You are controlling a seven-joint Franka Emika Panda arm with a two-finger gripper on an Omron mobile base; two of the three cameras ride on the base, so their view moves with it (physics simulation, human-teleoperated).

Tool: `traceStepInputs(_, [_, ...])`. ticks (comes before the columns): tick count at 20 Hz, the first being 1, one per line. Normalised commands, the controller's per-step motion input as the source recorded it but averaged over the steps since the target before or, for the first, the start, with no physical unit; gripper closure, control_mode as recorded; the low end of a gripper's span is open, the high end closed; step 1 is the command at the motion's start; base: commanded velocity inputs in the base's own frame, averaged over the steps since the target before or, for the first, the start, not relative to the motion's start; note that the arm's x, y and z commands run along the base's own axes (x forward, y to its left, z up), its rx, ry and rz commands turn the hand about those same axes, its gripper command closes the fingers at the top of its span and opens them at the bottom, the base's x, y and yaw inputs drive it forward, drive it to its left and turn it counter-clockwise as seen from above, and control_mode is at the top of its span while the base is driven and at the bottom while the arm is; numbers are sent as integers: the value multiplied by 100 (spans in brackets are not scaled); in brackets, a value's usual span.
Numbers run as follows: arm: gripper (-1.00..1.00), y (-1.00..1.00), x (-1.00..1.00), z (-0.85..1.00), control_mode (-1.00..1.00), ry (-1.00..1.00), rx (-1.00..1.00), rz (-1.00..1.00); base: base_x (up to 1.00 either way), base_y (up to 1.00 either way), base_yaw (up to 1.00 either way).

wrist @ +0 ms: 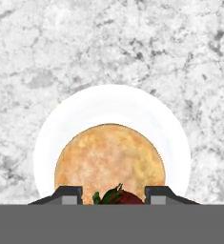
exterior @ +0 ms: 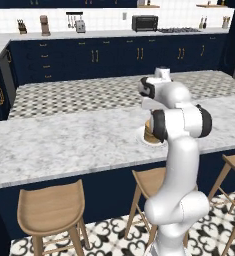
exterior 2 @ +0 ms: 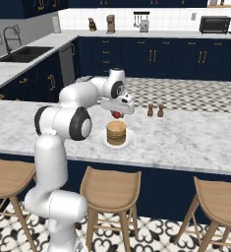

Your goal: Take the strawberry from the fridge and place it on top of the pancake, located on the dining counter.

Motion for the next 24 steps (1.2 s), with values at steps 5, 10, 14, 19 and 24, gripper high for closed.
traceStepInputs(5, [100, -7, 22, -50, -100, 5, 0, 0, 0, 0, 0])
traceStepInputs(10, [100, 9, -62, -6, -100, 2, 0, 0, 0, 0, 0])
traceStepInputs(14, [100, 8, -16, -9, -100, 0, 0, 0, 0, 0, 0])
traceStepInputs(19, [100, 7, -14, -31, -100, 0, 0, 0, 0, 0, 0])
traceStepInputs(24, [100, -2, 0, -25, -100, -7, -2, 2, 0, 0, 0])
